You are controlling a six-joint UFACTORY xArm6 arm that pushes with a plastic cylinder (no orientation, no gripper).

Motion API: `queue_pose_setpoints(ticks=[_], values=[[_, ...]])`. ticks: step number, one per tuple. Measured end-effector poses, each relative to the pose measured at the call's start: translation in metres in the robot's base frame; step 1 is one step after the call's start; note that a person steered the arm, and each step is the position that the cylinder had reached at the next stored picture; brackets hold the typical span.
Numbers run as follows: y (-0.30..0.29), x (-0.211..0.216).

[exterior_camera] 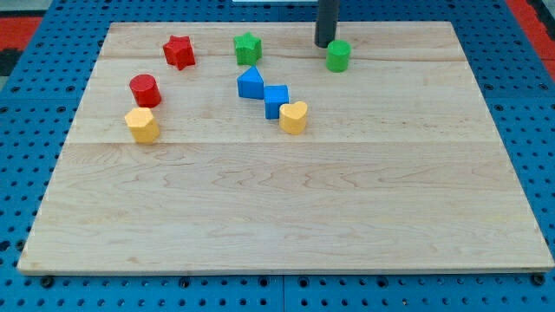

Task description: Slide the green circle parallel to the green star

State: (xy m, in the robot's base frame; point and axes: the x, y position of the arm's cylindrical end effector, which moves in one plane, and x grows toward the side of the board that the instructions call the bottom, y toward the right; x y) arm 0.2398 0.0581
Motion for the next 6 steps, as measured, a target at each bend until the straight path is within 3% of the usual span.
queue_pose_setpoints(ticks=[1, 2, 3, 4, 6], values=[[0.066, -0.022], [0.128, 0.022], [0.049, 0.068], [0.028, 0.090], [0.034, 0.039]])
